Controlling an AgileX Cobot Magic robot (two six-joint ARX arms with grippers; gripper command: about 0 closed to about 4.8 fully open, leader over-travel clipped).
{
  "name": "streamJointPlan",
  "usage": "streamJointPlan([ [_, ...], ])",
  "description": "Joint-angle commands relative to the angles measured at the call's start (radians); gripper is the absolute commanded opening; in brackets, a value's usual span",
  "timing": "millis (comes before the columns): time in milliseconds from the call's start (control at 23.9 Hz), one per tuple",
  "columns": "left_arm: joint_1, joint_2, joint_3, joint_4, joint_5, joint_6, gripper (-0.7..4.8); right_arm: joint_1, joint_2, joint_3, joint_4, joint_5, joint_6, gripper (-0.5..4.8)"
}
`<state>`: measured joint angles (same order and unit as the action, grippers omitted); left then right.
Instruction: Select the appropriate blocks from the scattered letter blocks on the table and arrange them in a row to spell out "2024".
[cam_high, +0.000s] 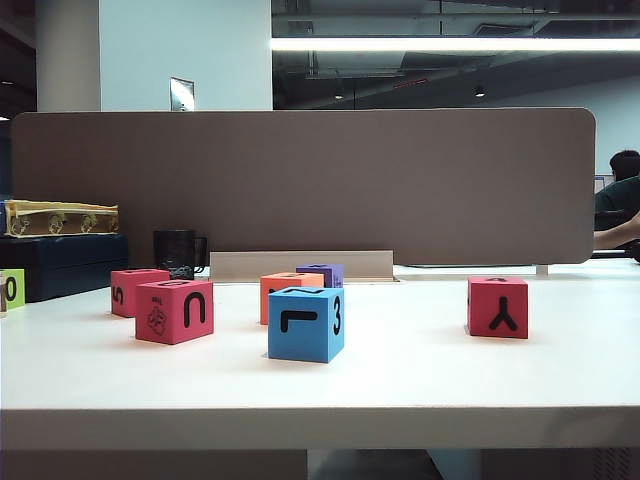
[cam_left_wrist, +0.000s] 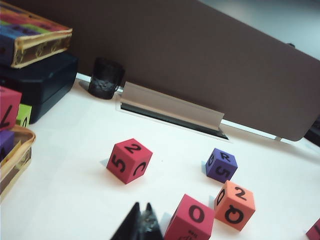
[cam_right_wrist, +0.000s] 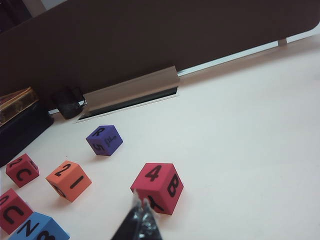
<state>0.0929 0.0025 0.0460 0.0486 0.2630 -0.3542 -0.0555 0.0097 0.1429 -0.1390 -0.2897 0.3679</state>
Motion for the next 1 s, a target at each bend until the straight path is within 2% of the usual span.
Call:
streamJointPlan([
  [42,0.000,0.000,0.028,-0.010,0.012,-0.001,-0.06,0.001,-0.010,0.018,0.000,-0.002,-0.002,-0.04],
  [544,0.000,0.002,0.130,-0.119,0.015,0.006,-0.06,0.001,-0.008,0.042,-0.039,-0.046,-0.003,-0.05],
  [628,0.000,0.008,0.146,-0.132,0.047,0.008,-0.06,0.001,-0.008,0.066,-0.074,-0.045,-0.010,-0.05],
  [795,0.000,0.029,0.174,-0.154,0.101,0.045,-0.06,0.001,-0.001,0.099,-0.127,-0.046,-0.010,-0.05],
  [1004,0.000,0.075,0.241,-0.218,0.102,0.108,-0.06,0.001,0.046,0.163,-0.191,-0.055,-0.021,-0.05],
])
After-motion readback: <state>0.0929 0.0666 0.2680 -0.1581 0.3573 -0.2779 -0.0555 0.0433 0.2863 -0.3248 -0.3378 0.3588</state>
